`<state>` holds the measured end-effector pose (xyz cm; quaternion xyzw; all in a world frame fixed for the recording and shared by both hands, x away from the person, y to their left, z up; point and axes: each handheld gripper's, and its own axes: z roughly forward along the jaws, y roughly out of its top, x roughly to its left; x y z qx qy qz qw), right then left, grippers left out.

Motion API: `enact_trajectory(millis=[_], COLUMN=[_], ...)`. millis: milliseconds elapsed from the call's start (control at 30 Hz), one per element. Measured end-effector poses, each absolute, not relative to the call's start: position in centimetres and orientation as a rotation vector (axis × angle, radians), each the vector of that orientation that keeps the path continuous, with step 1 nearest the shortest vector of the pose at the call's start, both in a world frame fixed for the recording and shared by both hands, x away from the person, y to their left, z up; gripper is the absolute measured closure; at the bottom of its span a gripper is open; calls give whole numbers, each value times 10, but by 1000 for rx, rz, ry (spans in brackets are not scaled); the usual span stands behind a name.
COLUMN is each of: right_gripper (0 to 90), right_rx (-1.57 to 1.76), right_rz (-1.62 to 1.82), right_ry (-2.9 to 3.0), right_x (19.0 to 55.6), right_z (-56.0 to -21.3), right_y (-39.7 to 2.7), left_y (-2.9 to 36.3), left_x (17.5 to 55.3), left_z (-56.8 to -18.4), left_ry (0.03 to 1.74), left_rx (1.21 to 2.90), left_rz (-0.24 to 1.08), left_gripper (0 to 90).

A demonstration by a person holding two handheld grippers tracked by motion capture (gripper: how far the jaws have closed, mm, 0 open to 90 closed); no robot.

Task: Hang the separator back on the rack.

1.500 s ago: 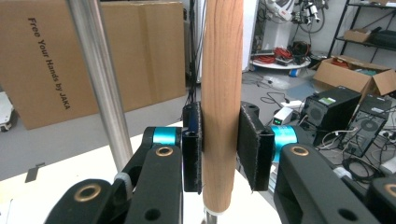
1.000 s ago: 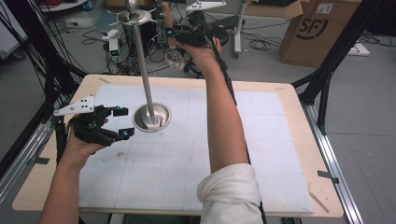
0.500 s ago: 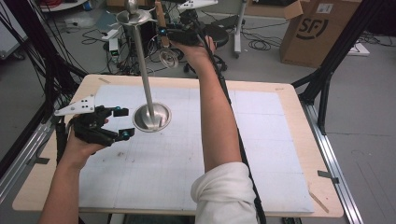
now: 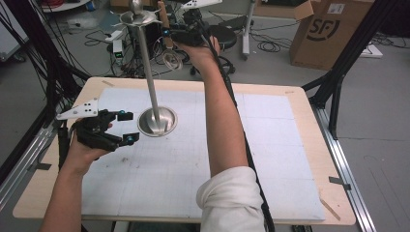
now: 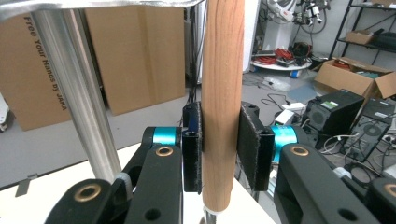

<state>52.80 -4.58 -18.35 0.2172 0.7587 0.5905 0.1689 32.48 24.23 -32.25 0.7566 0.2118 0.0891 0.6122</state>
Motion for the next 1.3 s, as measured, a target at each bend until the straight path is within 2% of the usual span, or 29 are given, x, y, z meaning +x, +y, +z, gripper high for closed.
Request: enact_trajectory(millis=[1300], right_gripper=[723], right_rx=[621], right_rz=[1699], right_ry=[2139], right_x=[514], right_z=[-192], right_y=[-51], left_y=[240], left_x=[325], left_z=[-323], left_ry=[492], left_rx=[1758], left_rz=[209], left_gripper=[172])
